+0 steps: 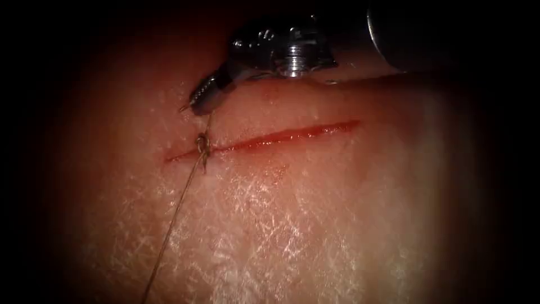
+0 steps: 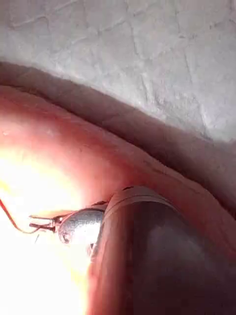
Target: Wound Closure
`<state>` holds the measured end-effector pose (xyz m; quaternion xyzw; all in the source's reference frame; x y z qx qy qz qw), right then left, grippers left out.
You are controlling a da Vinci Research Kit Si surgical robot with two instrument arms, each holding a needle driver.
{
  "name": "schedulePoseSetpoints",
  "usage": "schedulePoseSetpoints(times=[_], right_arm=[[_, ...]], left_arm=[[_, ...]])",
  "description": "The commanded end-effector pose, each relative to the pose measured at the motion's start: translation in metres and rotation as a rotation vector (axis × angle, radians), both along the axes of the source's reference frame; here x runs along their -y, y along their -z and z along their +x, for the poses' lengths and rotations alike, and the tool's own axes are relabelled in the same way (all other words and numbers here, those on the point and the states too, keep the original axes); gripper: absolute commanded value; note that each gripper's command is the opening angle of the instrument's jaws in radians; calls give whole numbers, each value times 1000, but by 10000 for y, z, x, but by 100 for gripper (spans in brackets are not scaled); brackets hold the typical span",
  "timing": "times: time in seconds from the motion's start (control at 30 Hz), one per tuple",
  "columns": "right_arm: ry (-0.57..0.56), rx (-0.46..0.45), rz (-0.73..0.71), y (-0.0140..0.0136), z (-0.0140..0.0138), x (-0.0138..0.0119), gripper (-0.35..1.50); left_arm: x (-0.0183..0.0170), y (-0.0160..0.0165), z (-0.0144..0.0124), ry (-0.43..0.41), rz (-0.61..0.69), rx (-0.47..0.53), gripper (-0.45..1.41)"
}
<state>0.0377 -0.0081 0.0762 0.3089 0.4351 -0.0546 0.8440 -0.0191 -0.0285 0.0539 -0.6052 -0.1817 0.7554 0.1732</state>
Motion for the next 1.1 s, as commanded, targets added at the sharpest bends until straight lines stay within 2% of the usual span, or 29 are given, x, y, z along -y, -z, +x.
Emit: schedulePoseSetpoints(times=[0.03,0.2,0.3,0.37,0.53,0.67,0.8,1.0,1.07,1.1], right_arm=[[-10,-1,1,-5,8,1,-35],[-9,5,6,-12,12,16,-35],[-1,2,7,-17,11,21,-35],[0,5,3,-17,10,15,-35],[-3,11,0,-18,7,6,-35],[-27,27,-15,-21,7,0,-35],[-30,30,-17,-20,8,4,-35],[-35,11,-18,-20,8,6,-35],[-81,3,-31,-17,5,4,-35],[-133,6,-44,-14,0,-1,-15]], left_arm=[[12,-5,-7,-2,8,3,-45],[36,0,-11,-4,19,2,-45],[65,-2,-28,-21,38,8,-45],[83,-4,-46,-43,49,14,-45],[88,0,-50,-70,46,27,-45],[91,-4,-46,-61,51,21,-45],[81,3,-48,-59,60,23,-45],[36,20,-45,-35,43,20,-45],[19,27,-43,-30,27,21,-45],[-2,34,-42,-19,6,18,-45]])
